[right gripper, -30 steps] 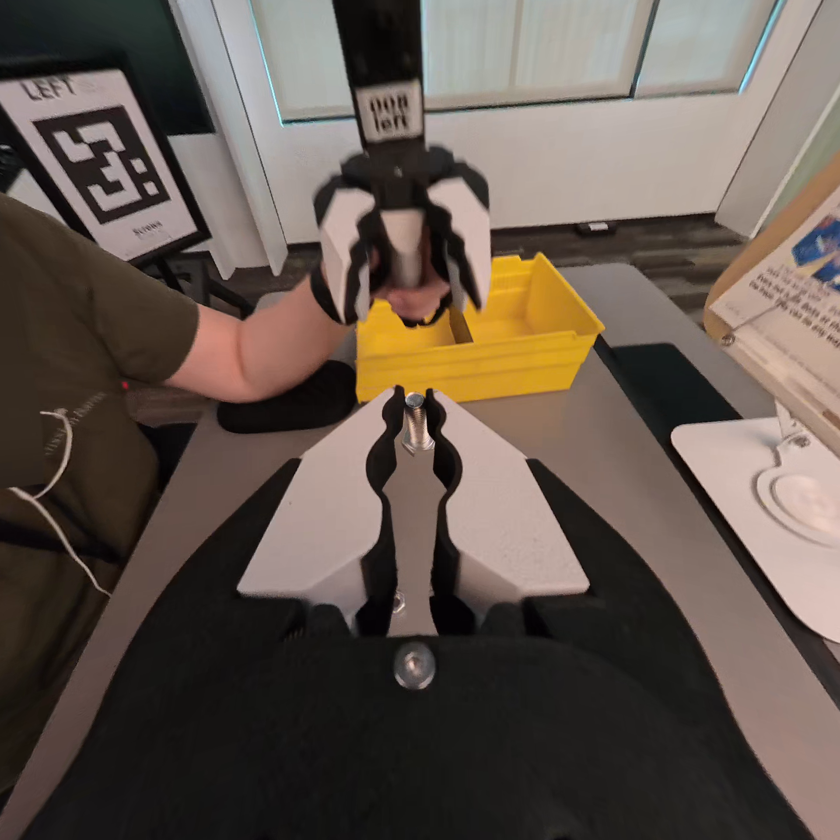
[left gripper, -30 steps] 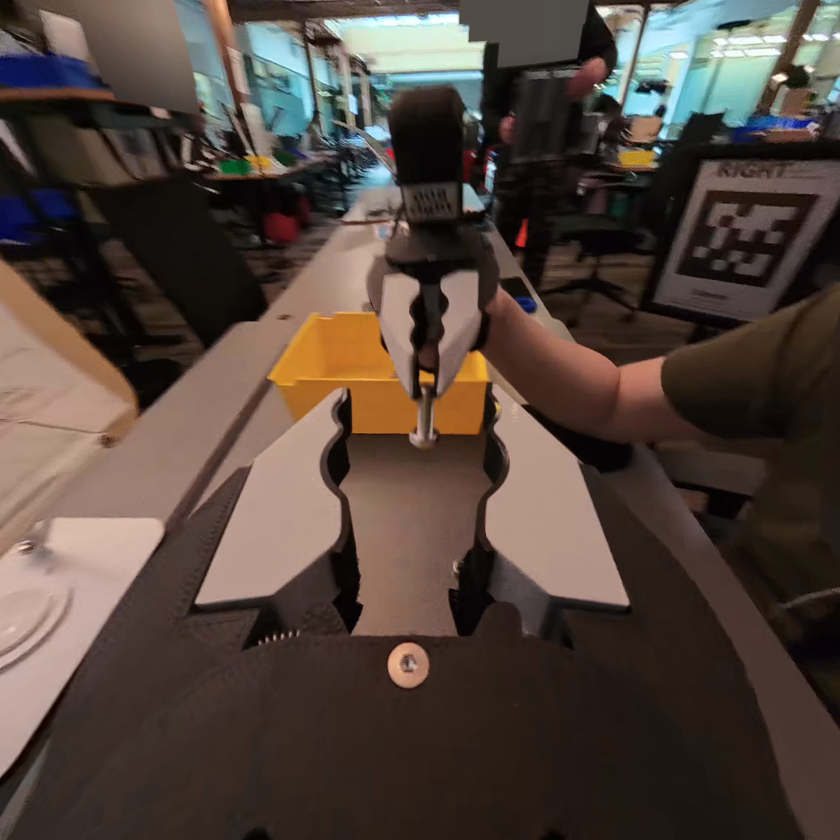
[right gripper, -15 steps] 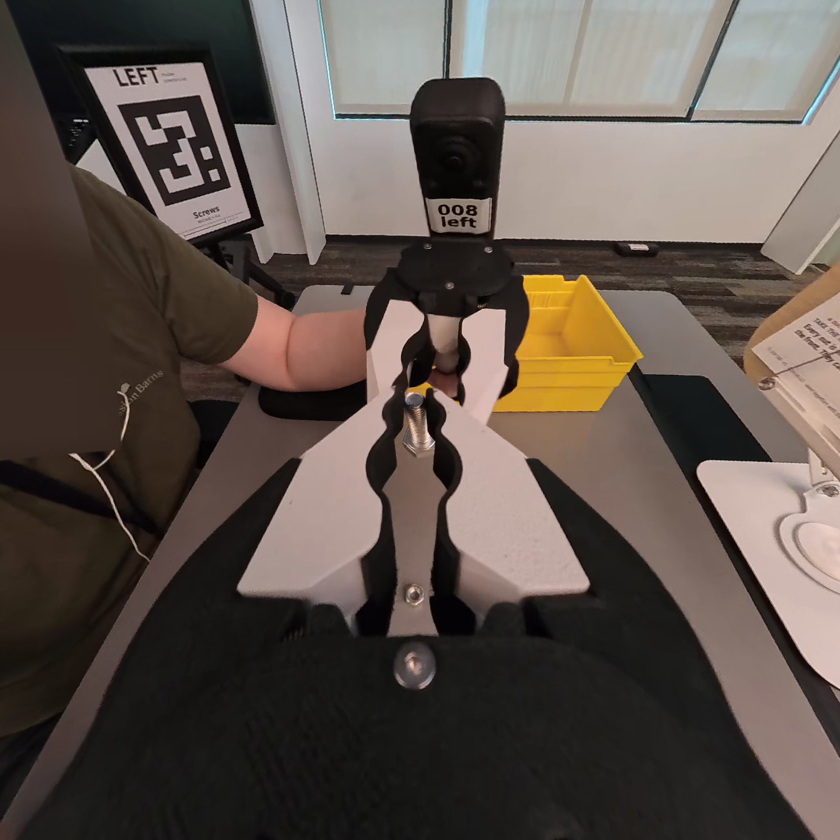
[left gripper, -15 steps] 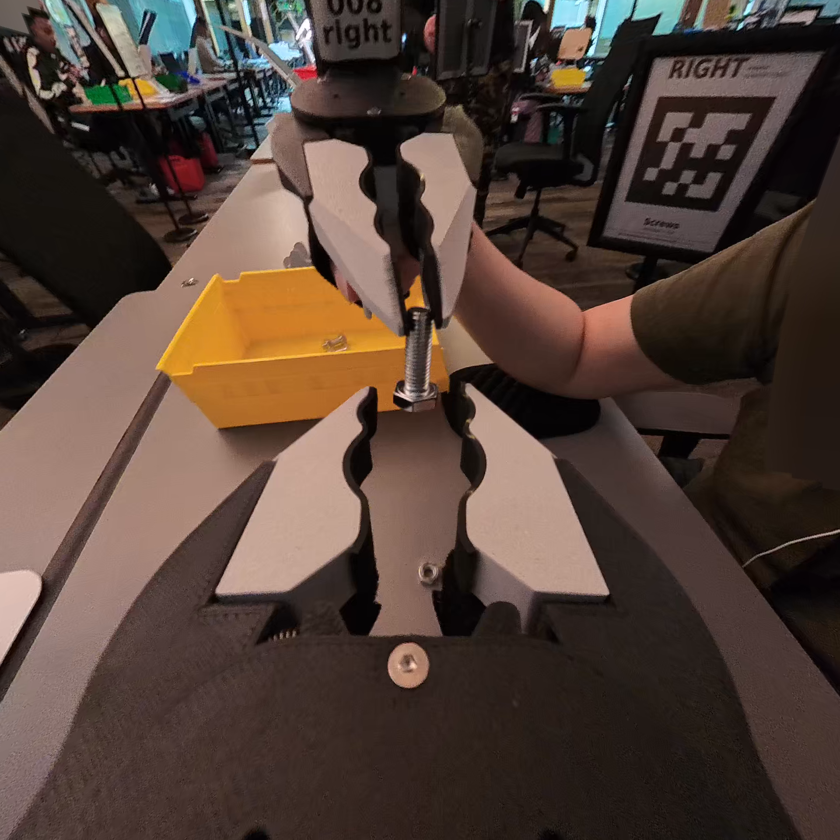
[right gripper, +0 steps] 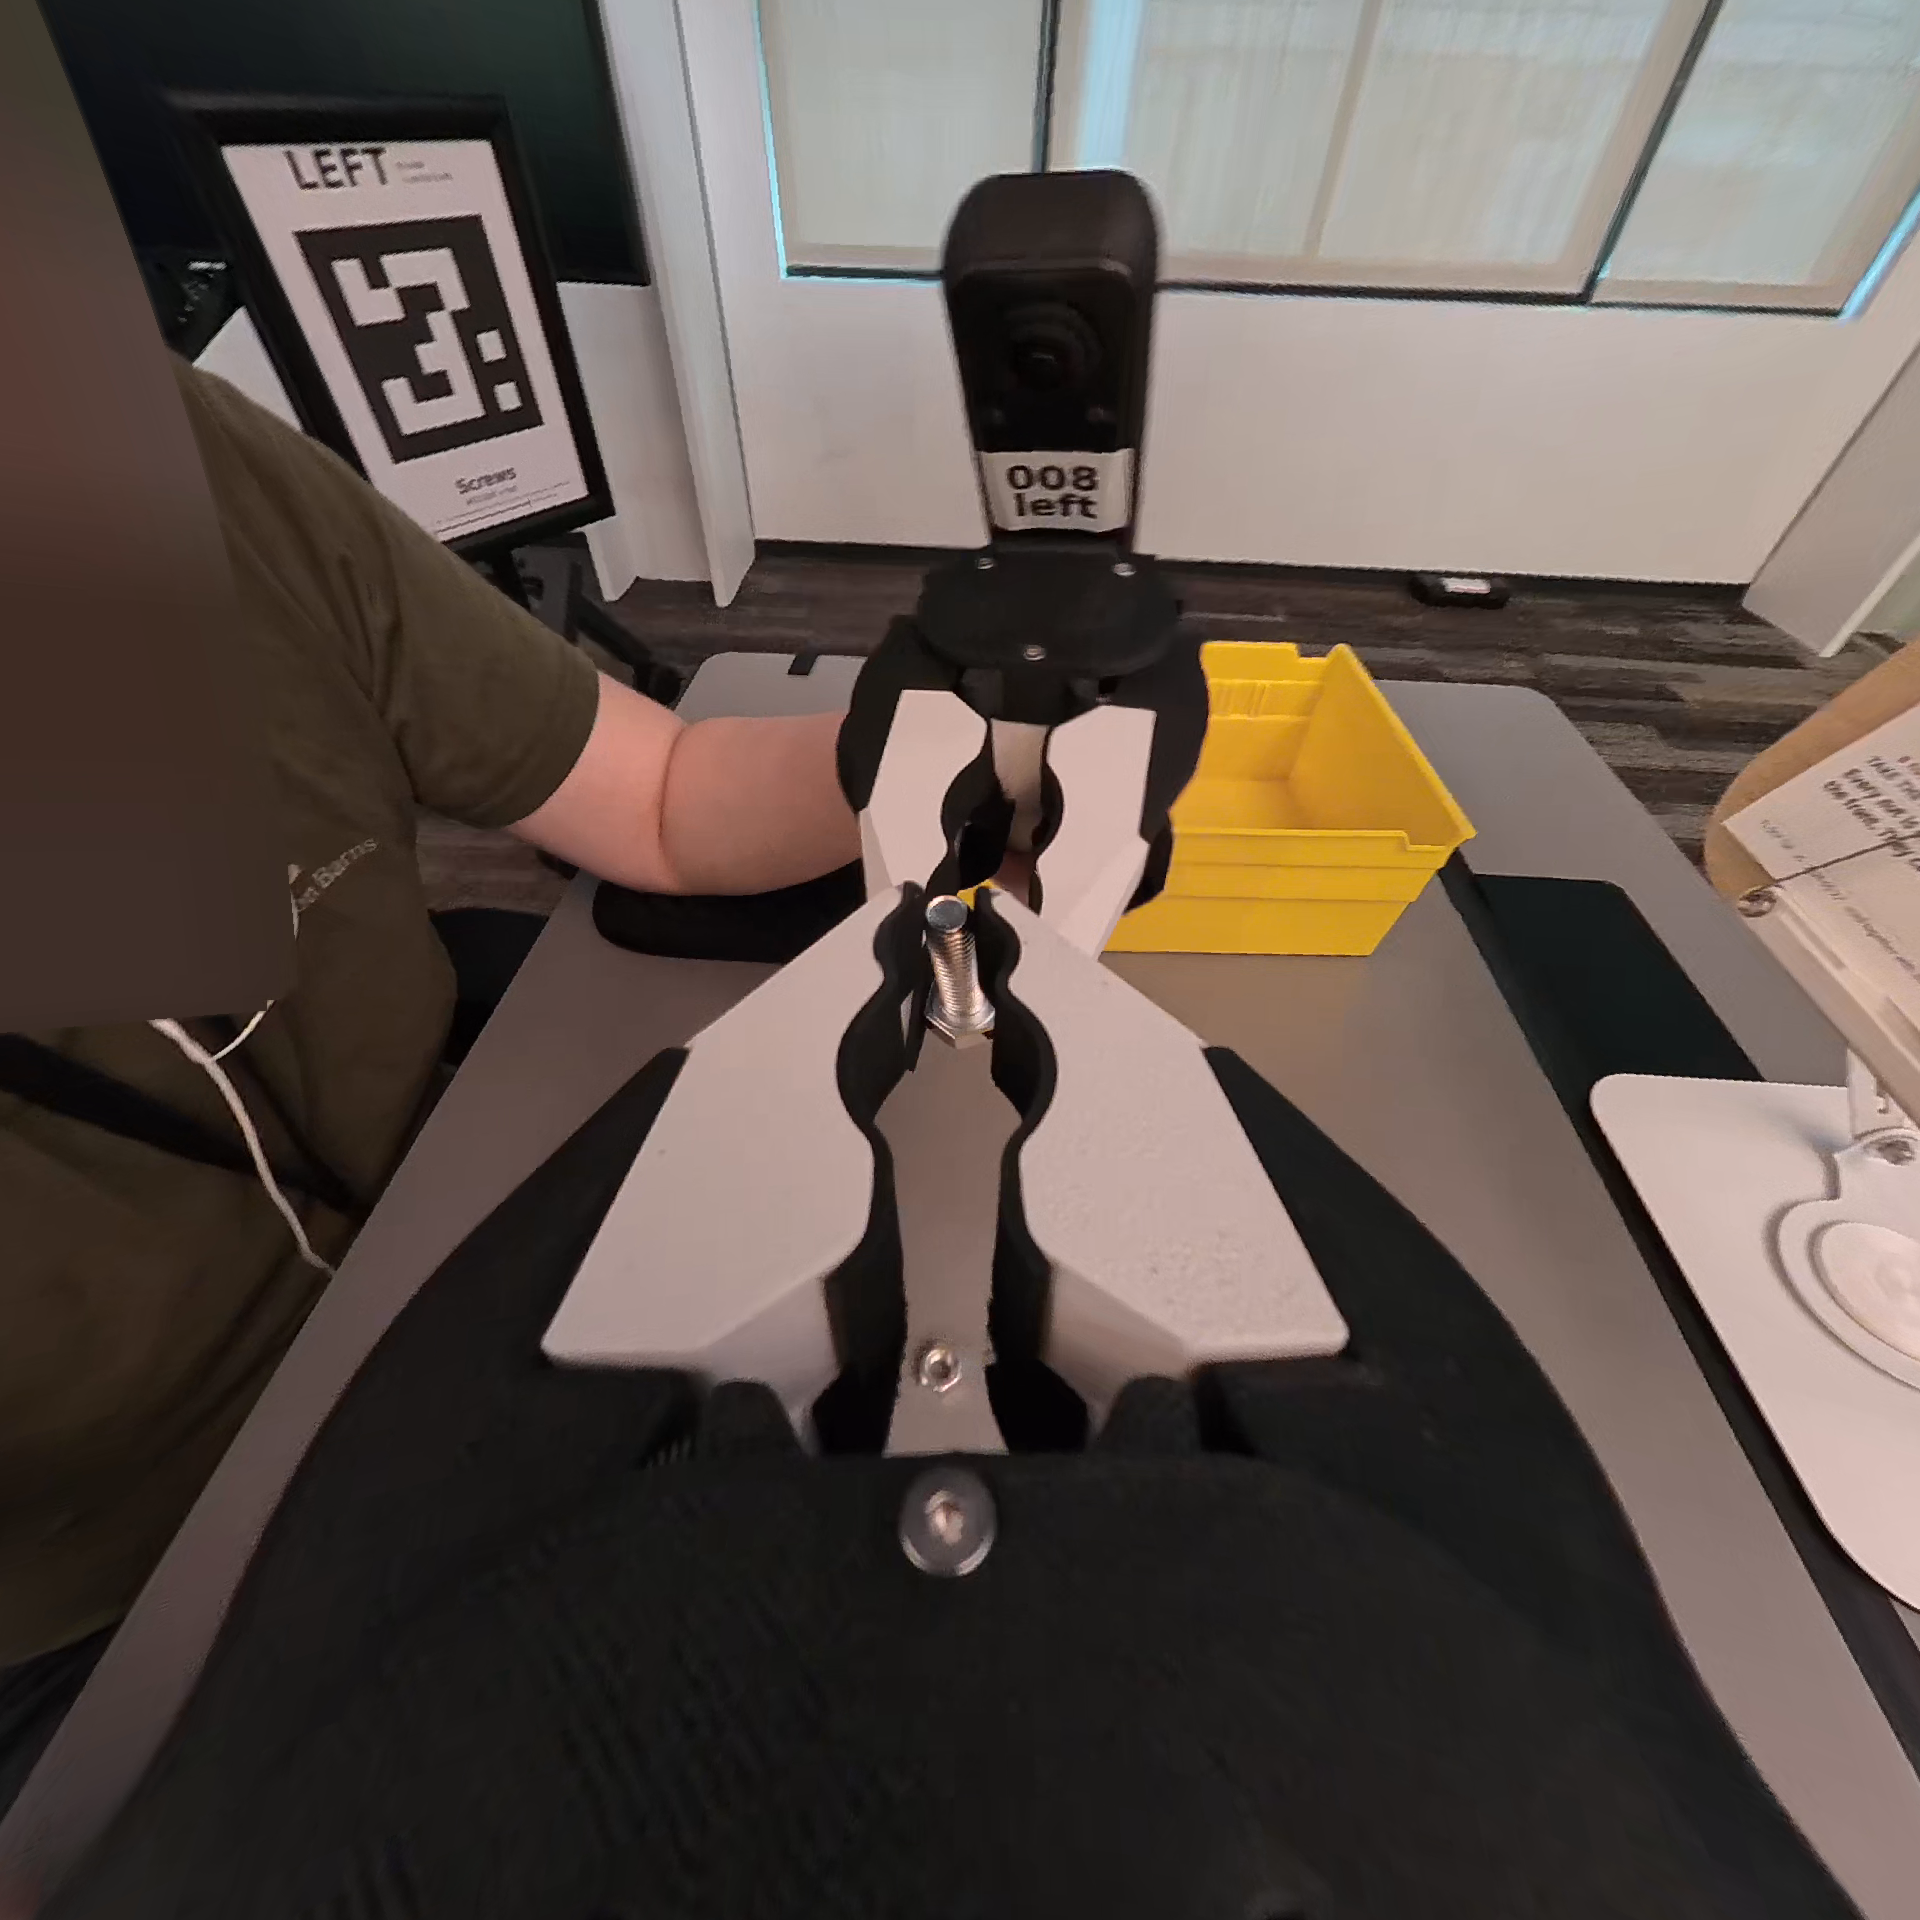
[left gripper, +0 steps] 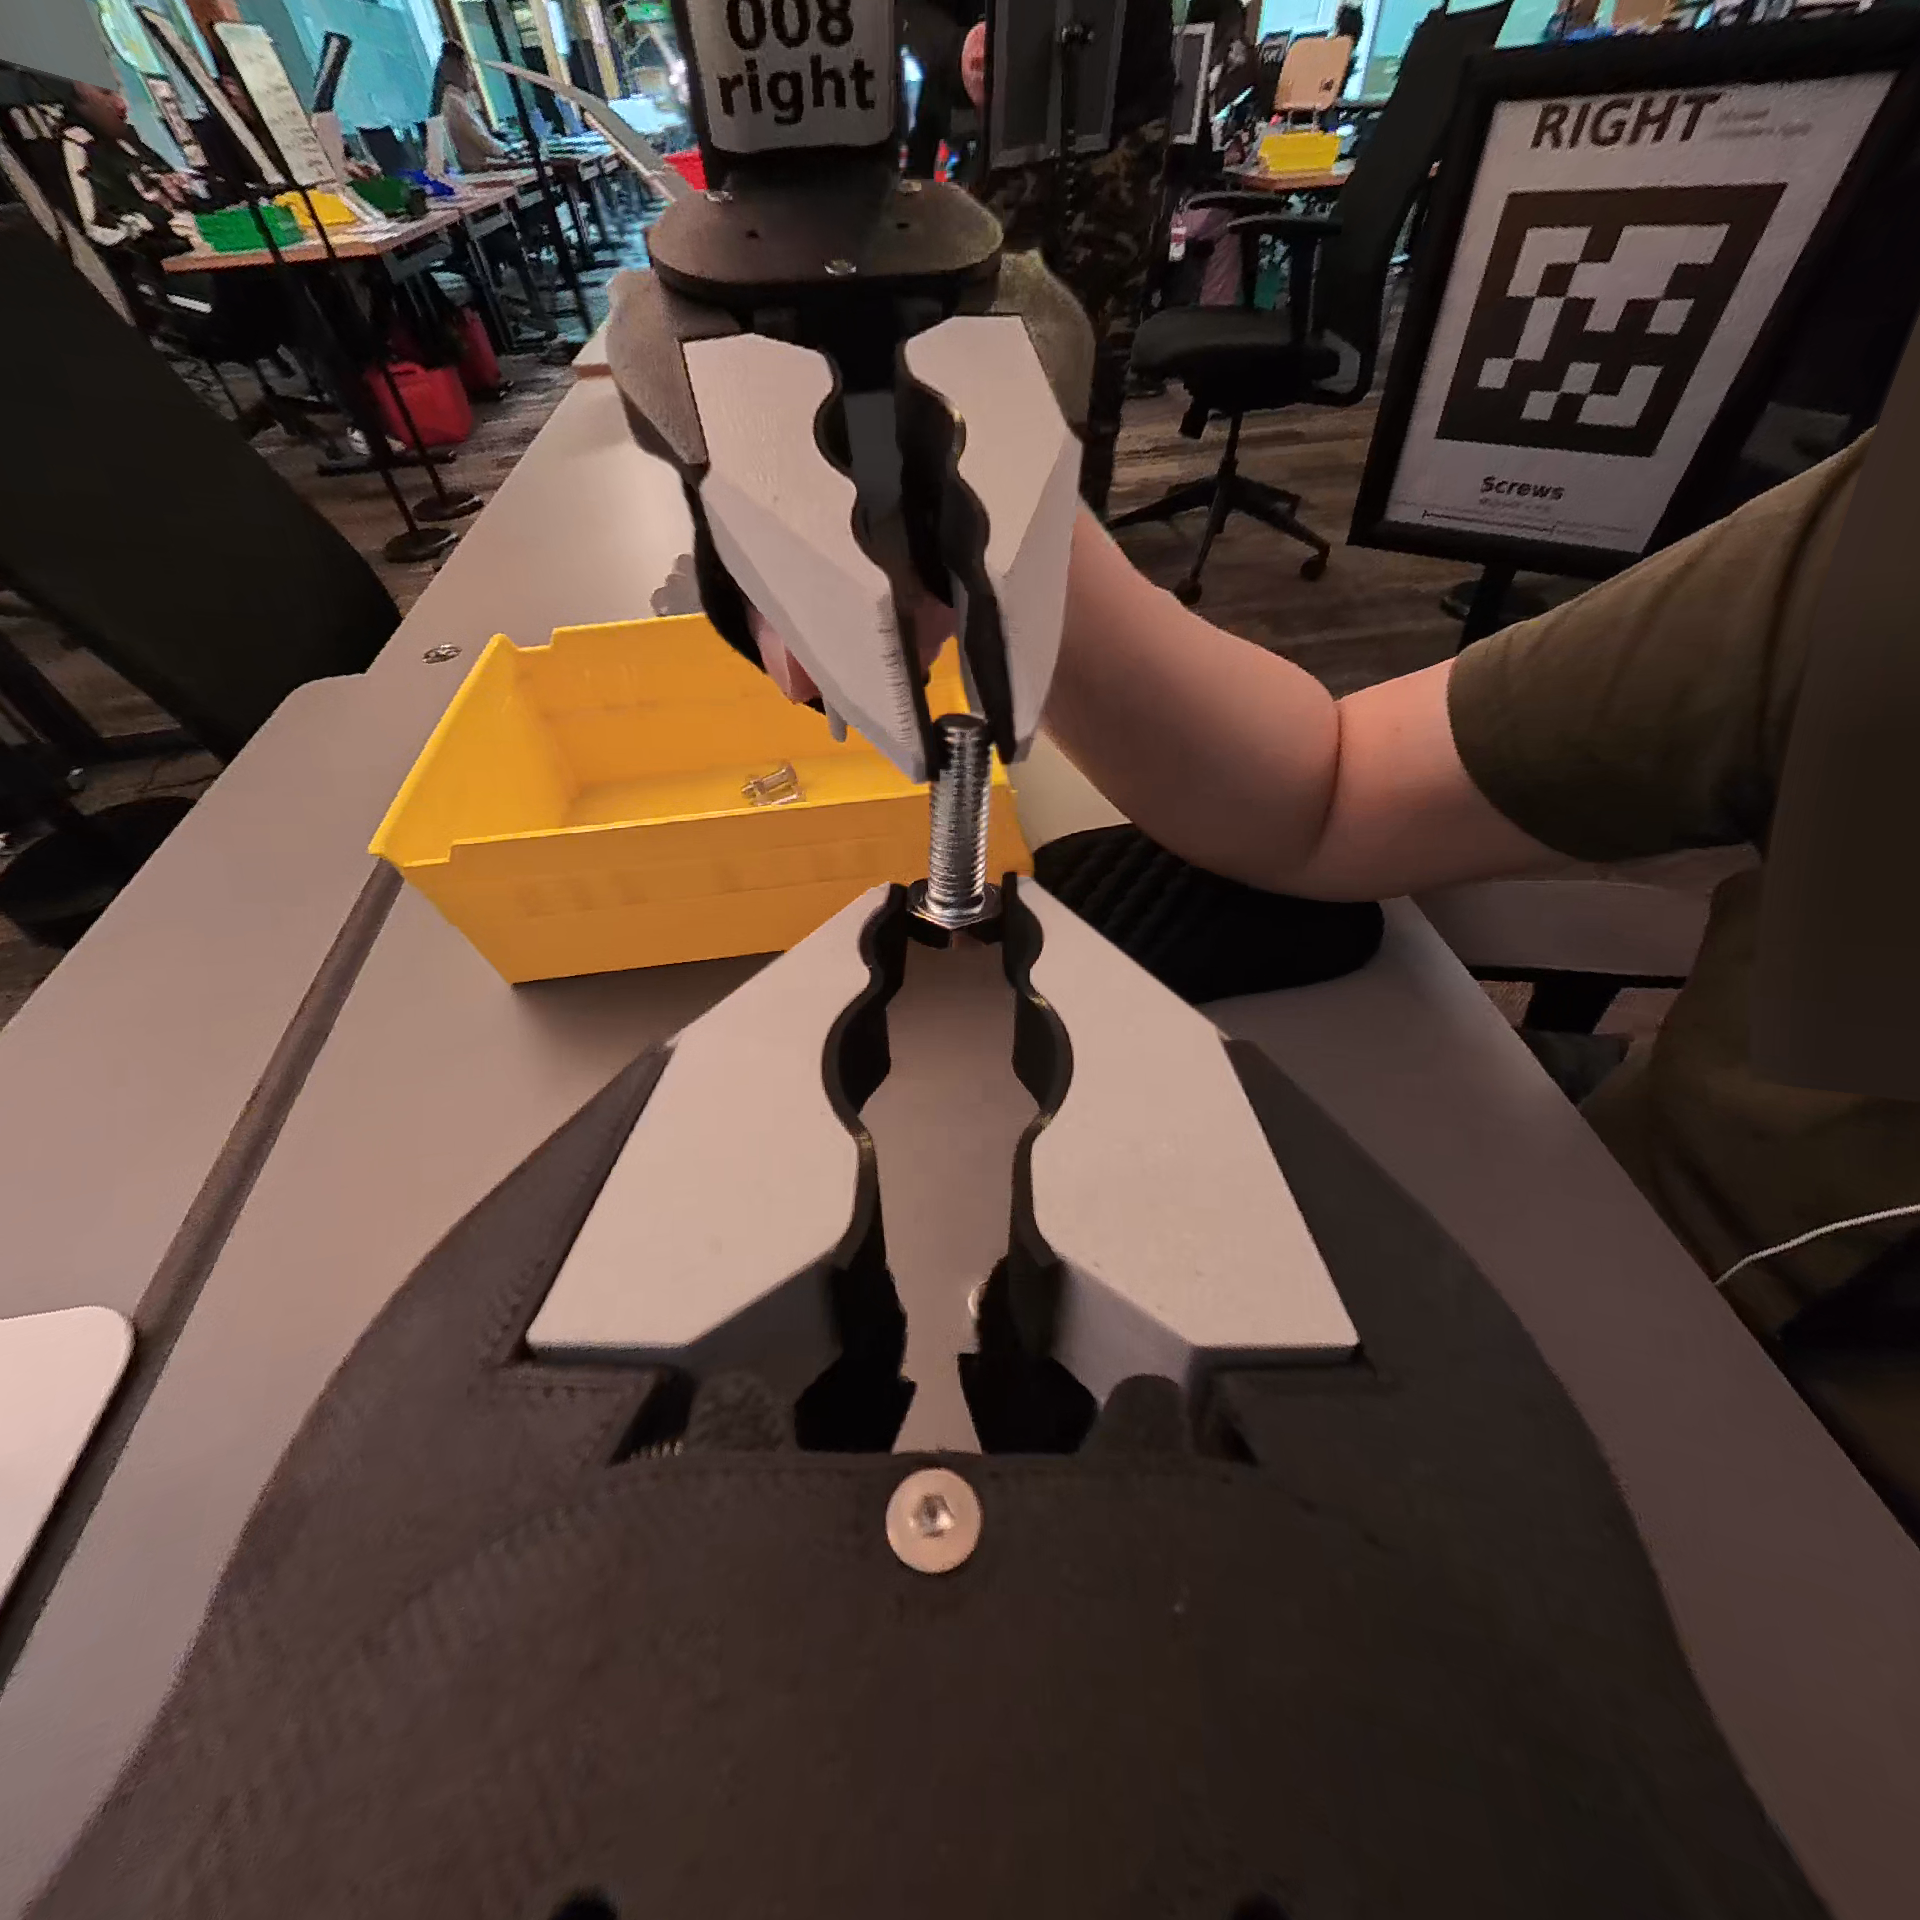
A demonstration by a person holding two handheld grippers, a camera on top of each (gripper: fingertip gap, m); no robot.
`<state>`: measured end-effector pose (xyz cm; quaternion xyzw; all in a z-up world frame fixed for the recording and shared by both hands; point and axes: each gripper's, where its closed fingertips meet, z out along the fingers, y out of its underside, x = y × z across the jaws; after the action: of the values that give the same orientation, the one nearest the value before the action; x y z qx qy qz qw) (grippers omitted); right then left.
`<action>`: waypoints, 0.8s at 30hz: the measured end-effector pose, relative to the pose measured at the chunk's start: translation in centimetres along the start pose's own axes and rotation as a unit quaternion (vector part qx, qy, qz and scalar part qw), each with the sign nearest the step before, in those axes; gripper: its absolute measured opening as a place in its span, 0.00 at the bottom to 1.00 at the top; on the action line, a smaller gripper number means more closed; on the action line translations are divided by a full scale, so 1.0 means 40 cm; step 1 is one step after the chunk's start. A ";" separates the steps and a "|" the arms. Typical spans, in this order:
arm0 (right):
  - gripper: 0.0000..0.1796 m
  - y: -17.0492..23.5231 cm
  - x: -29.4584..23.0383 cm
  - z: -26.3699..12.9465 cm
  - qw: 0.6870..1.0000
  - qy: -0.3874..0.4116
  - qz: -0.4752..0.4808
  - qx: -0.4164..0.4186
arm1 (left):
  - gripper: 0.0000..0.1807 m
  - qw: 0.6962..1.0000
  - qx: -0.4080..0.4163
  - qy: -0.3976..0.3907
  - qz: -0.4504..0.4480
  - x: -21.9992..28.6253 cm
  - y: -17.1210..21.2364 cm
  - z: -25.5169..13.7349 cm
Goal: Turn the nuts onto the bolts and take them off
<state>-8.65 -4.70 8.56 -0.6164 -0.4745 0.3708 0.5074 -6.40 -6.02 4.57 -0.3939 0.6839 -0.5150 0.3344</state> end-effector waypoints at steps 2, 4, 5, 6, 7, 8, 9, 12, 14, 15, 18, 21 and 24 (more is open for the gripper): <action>0.08 -0.006 0.015 -0.005 1.000 0.022 0.000 0.007 | 0.09 1.000 -0.004 -0.019 0.010 -0.011 -0.004 -0.008; 0.14 -0.002 0.037 -0.019 0.998 0.061 -0.009 -0.006 | 0.09 0.999 -0.005 -0.037 0.018 -0.023 -0.010 -0.027; 0.18 0.009 0.054 -0.028 0.996 0.089 -0.019 -0.023 | 0.09 0.999 -0.003 -0.048 0.020 -0.031 -0.016 -0.041; 0.17 0.033 0.073 -0.035 0.991 0.118 -0.033 -0.057 | 0.09 0.998 0.000 -0.060 0.019 -0.041 -0.022 -0.059; 0.17 0.072 0.081 -0.035 0.985 0.130 -0.049 -0.106 | 0.09 0.997 0.003 -0.073 0.018 -0.051 -0.029 -0.079; 0.18 0.121 0.078 -0.027 0.977 0.127 -0.059 -0.163 | 0.09 0.996 0.008 -0.088 0.017 -0.063 -0.039 -0.104; 0.20 0.176 0.065 -0.013 0.967 0.108 -0.064 -0.222 | 0.09 0.994 0.016 -0.105 0.017 -0.074 -0.050 -0.131; 0.21 0.330 0.034 0.039 0.922 0.056 -0.073 -0.376 | 0.09 0.988 0.042 -0.147 0.012 -0.092 -0.089 -0.218; 0.22 0.404 0.007 0.074 0.897 0.017 -0.059 -0.438 | 0.09 0.983 0.056 -0.176 0.014 -0.099 -0.111 -0.274; 0.22 0.431 -0.008 0.092 0.890 -0.005 -0.058 -0.453 | 0.09 0.980 0.064 -0.186 0.018 -0.097 -0.122 -0.298; 0.22 0.509 -0.010 0.109 0.855 -0.013 -0.041 -0.517 | 0.09 0.975 0.081 -0.206 0.019 -0.089 -0.147 -0.355; 0.20 0.563 -0.021 0.113 0.827 -0.026 -0.031 -0.560 | 0.09 0.973 0.097 -0.206 0.025 -0.077 -0.163 -0.383; 0.18 0.593 -0.015 0.113 0.806 -0.015 -0.031 -0.590 | 0.09 0.972 0.098 -0.211 0.015 -0.083 -0.161 -0.394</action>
<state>-8.12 -4.85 -15.59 -0.7765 -0.6280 0.0125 0.0497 -17.22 2.82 14.86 -0.4487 0.5499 -0.4794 0.5162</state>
